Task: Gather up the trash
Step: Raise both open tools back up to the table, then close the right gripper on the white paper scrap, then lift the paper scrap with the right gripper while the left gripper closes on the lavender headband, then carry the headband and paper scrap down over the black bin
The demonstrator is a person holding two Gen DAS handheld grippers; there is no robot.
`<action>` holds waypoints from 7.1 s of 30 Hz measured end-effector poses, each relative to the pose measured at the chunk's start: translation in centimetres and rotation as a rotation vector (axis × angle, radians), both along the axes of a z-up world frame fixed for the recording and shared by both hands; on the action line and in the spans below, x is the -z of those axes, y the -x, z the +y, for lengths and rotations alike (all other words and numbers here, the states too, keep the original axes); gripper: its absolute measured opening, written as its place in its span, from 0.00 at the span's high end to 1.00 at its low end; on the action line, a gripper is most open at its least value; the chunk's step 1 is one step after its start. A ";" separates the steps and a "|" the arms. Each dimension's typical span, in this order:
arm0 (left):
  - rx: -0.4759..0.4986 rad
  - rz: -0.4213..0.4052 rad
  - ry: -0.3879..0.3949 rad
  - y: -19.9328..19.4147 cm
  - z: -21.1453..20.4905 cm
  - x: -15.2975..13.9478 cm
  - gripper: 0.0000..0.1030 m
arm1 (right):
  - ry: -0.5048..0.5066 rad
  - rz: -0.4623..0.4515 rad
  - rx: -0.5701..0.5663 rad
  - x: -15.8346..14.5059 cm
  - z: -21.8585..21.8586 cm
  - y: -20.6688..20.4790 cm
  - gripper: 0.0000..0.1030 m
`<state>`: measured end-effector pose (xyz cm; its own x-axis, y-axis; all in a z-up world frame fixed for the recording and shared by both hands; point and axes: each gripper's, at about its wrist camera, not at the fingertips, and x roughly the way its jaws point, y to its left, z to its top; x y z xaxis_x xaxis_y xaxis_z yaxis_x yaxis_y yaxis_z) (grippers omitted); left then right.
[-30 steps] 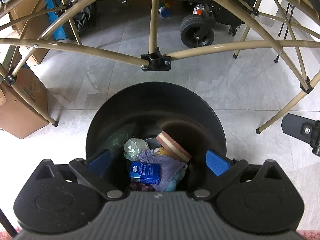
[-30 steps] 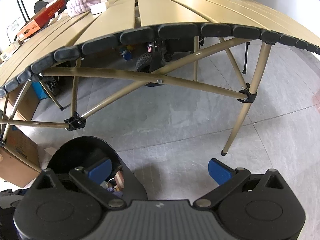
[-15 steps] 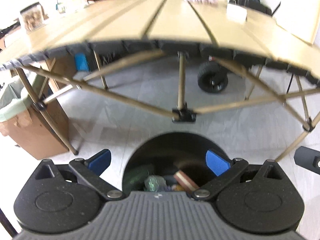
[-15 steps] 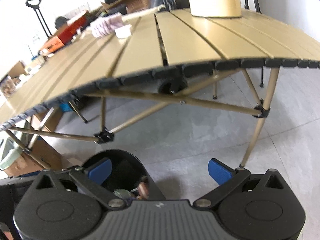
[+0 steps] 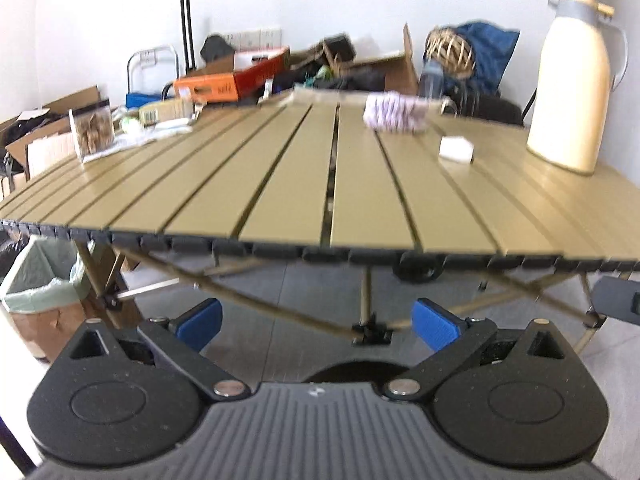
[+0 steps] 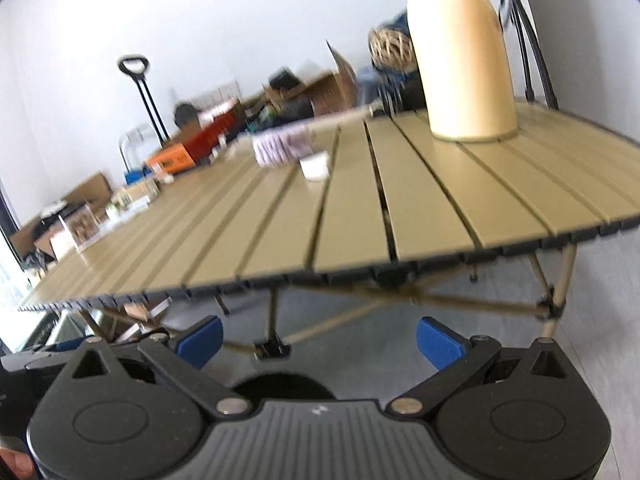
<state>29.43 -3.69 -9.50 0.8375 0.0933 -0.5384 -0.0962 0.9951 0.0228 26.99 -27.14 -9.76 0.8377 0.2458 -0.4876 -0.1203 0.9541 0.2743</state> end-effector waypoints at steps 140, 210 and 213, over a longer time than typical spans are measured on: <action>0.064 0.104 0.048 -33.0 -6.4 -7.6 0.73 | -0.514 -0.084 0.301 0.1 -17.7 -20.5 0.74; 0.142 0.318 0.012 8.4 2.8 0.1 0.73 | 0.010 0.292 -0.178 1.8 7.0 7.5 0.74; 0.142 0.339 0.012 8.5 2.7 0.9 0.73 | 0.037 0.324 -0.192 3.1 7.7 7.7 0.74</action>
